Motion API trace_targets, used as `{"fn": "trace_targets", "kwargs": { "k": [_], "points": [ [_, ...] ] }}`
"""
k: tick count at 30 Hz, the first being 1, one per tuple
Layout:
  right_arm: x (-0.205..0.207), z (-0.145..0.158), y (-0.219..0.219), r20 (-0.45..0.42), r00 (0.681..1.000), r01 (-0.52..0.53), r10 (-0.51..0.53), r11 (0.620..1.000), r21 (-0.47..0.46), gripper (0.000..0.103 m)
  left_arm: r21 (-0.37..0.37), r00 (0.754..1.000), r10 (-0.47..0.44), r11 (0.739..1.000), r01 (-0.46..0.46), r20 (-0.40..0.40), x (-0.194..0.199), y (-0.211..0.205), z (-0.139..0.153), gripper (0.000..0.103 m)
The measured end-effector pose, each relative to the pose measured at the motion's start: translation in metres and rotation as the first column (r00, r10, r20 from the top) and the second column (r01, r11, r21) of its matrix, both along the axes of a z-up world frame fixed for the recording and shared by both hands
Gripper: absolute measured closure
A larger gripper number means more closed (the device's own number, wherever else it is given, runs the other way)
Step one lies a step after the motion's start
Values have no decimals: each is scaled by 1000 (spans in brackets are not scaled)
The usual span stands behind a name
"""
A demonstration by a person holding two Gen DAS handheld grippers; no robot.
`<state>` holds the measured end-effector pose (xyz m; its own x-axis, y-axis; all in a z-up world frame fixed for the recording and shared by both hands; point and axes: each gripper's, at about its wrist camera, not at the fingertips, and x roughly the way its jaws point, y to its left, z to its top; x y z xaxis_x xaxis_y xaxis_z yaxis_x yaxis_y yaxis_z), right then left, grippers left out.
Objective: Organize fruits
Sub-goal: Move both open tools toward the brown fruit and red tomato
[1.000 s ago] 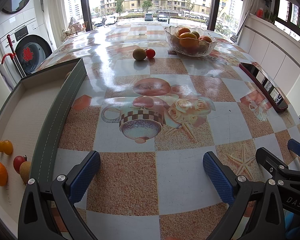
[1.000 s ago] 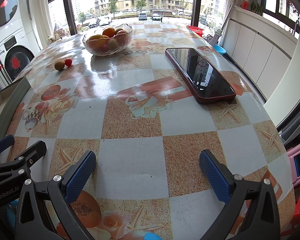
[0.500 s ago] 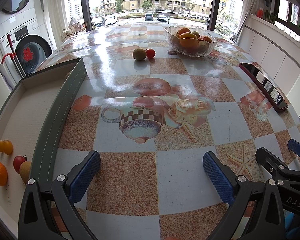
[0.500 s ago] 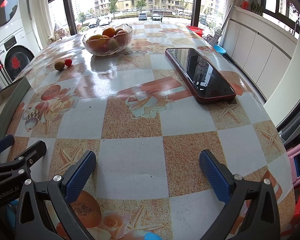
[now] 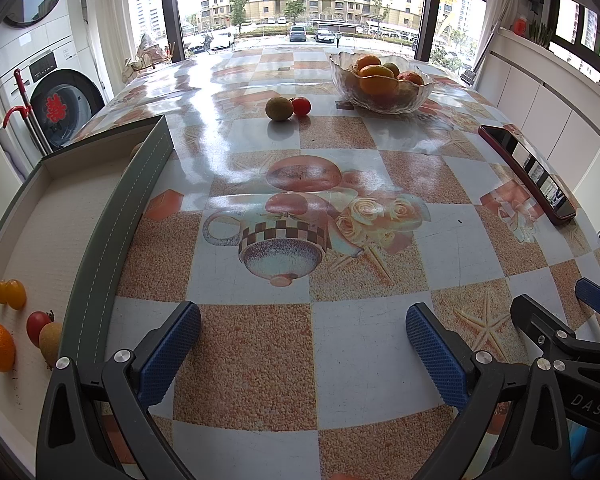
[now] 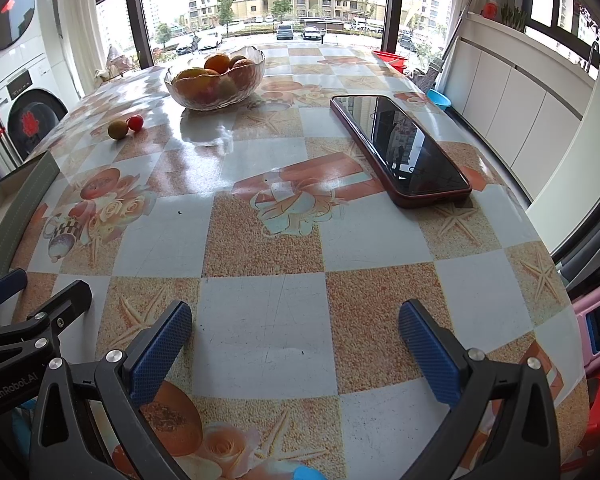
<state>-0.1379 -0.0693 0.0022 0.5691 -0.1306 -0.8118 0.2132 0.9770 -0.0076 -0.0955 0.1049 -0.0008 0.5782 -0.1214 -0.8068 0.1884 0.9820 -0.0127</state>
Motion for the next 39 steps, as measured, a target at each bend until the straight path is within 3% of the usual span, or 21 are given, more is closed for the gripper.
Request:
{"fn": "trace_targets", "kwargs": {
  "k": [5,7,10,12,15,21,27,32,35,36,39],
  "points": [
    [2,-1,0,-15,1000,0,0,1000,-1,0,-2,1000,-5,1000,5,-2,0,1,0,0],
    [9,1,-2,-77,997,-9,10,1000,17,0,-1,1000,-11,1000,11,-12,1,4,1,0],
    [25,13,-5,-85,995,-44,56,990,137,0,-31,999,-22,999,20,-44,-3,10,8,1],
    [43,26,1,-60,994,-76,87,983,168,0,-79,999,-34,996,33,-12,-7,19,23,1],
    [79,40,23,-26,987,-151,158,970,190,0,-73,998,-32,997,37,63,-12,36,50,1],
    [159,30,89,-15,962,-267,272,951,158,0,-69,988,48,997,-39,146,-13,90,86,1],
    [220,7,131,-24,955,-291,295,952,89,1,-70,985,120,991,-111,127,-14,130,82,1],
    [244,-2,145,-17,958,-285,285,958,35,4,-68,983,140,989,-133,118,-8,135,76,1],
    [239,2,144,12,952,-307,307,952,16,37,-54,983,139,990,-134,117,-6,132,72,1],
    [236,3,142,14,949,-317,316,948,27,56,-55,984,138,990,-132,115,-7,129,73,1],
    [221,7,128,15,946,-323,323,942,91,56,-56,986,125,991,-119,112,-9,122,73,1]
  ]
}}
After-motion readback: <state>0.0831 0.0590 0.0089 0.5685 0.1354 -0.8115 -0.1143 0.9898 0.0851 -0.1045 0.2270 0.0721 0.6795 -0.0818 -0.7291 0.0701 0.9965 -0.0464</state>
